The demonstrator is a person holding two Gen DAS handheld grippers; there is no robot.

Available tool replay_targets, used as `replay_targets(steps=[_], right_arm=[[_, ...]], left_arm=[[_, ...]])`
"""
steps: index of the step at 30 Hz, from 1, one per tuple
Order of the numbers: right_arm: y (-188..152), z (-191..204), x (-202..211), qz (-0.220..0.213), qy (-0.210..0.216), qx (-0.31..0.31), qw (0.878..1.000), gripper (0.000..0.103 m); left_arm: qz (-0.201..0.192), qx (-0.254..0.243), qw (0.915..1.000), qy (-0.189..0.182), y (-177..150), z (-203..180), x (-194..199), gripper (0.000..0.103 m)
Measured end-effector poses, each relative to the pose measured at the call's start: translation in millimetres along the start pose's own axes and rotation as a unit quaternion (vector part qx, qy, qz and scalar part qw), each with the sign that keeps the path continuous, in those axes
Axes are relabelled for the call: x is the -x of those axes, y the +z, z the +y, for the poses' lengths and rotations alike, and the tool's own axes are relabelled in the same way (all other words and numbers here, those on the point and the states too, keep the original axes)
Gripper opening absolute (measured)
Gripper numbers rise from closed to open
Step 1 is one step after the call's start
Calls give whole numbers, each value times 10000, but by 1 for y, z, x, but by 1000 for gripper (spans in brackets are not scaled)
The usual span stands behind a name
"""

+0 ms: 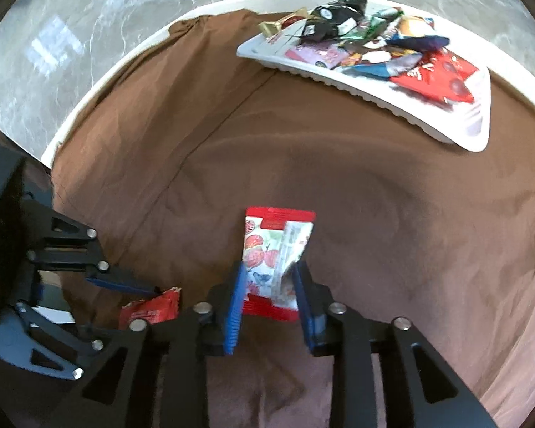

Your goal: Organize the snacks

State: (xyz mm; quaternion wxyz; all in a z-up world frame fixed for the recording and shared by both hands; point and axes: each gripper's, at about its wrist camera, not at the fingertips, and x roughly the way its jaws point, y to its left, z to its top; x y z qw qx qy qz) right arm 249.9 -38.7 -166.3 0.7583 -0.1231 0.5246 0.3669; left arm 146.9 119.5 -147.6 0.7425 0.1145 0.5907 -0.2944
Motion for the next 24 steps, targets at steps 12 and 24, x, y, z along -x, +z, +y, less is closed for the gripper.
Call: replay_targets(steps=[12, 24], right_arm=[[0, -2, 0, -100, 49, -7, 9999, 31], [-2, -6, 9, -212, 52, -133, 9997, 27]], left_arm=[[-99, 69, 9998, 129, 0, -1, 3, 30], [-227, 310, 9993, 7, -1, 7, 9, 30]])
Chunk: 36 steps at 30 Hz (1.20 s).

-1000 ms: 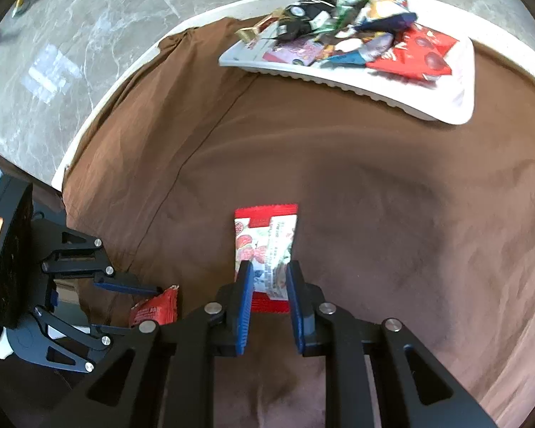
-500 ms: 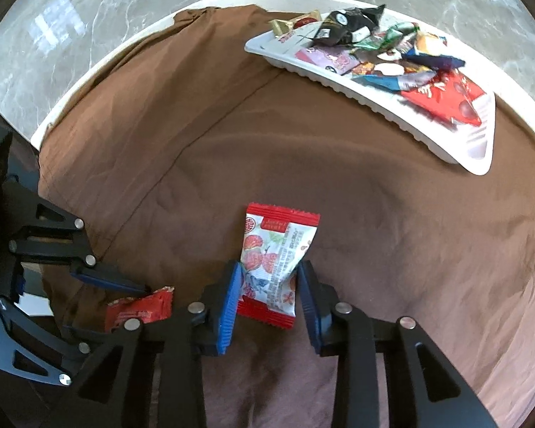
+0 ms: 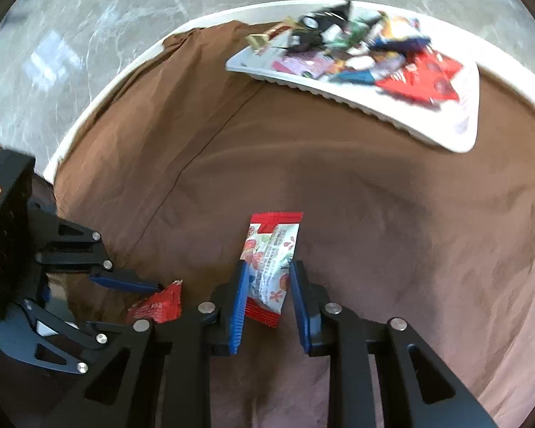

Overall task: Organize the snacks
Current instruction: 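Carry both packets over the white tray and open both tools to drop them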

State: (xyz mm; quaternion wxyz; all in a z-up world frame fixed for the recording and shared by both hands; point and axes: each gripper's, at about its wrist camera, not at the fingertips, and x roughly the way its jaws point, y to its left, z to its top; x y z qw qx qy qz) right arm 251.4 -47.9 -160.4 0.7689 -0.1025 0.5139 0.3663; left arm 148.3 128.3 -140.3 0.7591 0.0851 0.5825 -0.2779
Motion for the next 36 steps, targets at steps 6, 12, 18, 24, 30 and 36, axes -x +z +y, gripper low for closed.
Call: replay_targets(steps=[6, 12, 18, 24, 30, 36], right_arm=[[1, 9, -13, 163, -335, 52, 9993, 67], [-1, 8, -13, 148, -520, 39, 9985, 68], [3, 8, -13, 261, -608, 9, 9978, 62], [4, 3, -13, 155, -686, -37, 9975, 35], [-1, -5, -4, 21, -383, -186, 9991, 31], [-7, -5, 9, -96, -207, -314, 9992, 31]], left_arm=[[29, 15, 10000, 35, 2, -4, -6, 30], [5, 93, 9999, 52, 5, -3, -10, 30], [-43, 133, 9999, 87, 5, -3, -11, 30], [-61, 48, 9999, 154, 5, -5, -12, 30], [-196, 161, 9996, 134, 8, -6, -11, 25], [-348, 347, 9988, 9, 11, 3, -4, 25]])
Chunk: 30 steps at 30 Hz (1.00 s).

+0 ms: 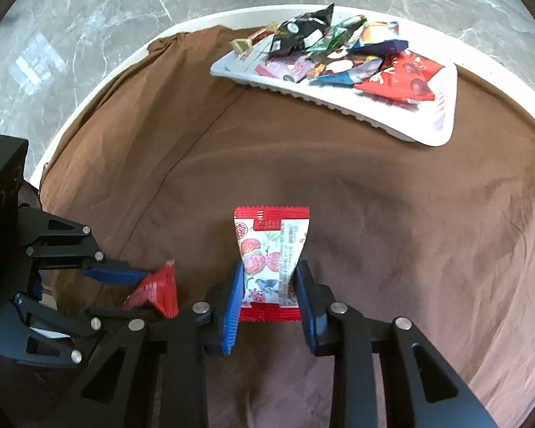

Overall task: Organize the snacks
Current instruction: 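Carry both packets over the white tray and open both tools to drop them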

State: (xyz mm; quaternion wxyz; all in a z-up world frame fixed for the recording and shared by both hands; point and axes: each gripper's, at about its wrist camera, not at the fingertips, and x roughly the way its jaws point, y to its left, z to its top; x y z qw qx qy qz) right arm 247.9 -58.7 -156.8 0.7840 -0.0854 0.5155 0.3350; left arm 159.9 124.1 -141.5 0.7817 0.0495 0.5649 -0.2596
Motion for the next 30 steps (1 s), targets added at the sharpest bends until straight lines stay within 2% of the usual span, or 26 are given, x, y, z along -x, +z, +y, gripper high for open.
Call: replay_targets(steps=[4, 12, 22, 30], right_arm=[[-2, -4, 8, -43, 147, -128, 9998, 31], [22, -17, 25, -288, 271, -406, 9984, 31], [80, -42, 43, -714, 347, -694, 9944, 32], [131, -68, 47, -1013, 357, -1023, 9889, 32]], left_arm=[[-100, 178, 9997, -153, 6, 8, 6, 25], [-351, 328, 9988, -93, 34, 31, 21, 25], [-856, 414, 9954, -75, 111, 66, 42, 25], [-1183, 800, 9895, -210, 177, 115, 46, 25]])
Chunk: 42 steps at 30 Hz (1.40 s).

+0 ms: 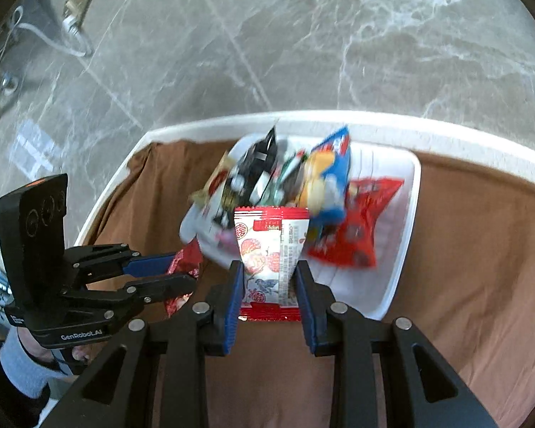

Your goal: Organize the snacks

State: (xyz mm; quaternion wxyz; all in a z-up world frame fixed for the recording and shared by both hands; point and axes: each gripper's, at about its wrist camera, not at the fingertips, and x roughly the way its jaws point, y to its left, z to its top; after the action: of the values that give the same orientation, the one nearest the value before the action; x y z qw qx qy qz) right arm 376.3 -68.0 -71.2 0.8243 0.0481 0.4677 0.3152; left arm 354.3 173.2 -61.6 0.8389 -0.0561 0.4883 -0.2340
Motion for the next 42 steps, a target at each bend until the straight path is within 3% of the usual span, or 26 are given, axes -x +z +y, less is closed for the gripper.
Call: replay_targets(steps=[10, 16, 23, 27, 32, 33, 34, 35, 36, 42], right_arm=[[51, -10, -30, -87, -69, -139, 9998, 32], [68, -12, -46, -115, -149, -118, 9998, 32], [71, -12, -58, -132, -340, -35, 9993, 35], [72, -11, -56, -218, -468, 50, 9987, 58], [72, -7, -45, -374, -602, 183, 9973, 60], [72, -6, -42, -416, -638, 208, 9969, 62], [72, -5, -40, -453, -663, 225, 9965, 63], [71, -6, -38, -483, -676, 242, 9963, 65], [71, -5, -35, -518, -702, 266, 9958, 66], [61, 3, -22, -655, -841, 406, 9935, 70]], left_arm=[[-175, 275, 9995, 36, 70, 38, -32, 25], [-156, 336, 9993, 55, 87, 50, -54, 25], [-118, 248, 9990, 341, 94, 49, -73, 26], [-159, 387, 9985, 352, 95, 51, -76, 27], [-366, 376, 9976, 447, 97, 49, -66, 27], [-403, 377, 9974, 463, 98, 49, -64, 29], [-446, 380, 9971, 485, 98, 48, -61, 37], [-475, 383, 9969, 495, 97, 47, -60, 54], [-535, 395, 9965, 511, 96, 46, -56, 59], [-685, 340, 9956, 540, 89, 38, -41, 61]])
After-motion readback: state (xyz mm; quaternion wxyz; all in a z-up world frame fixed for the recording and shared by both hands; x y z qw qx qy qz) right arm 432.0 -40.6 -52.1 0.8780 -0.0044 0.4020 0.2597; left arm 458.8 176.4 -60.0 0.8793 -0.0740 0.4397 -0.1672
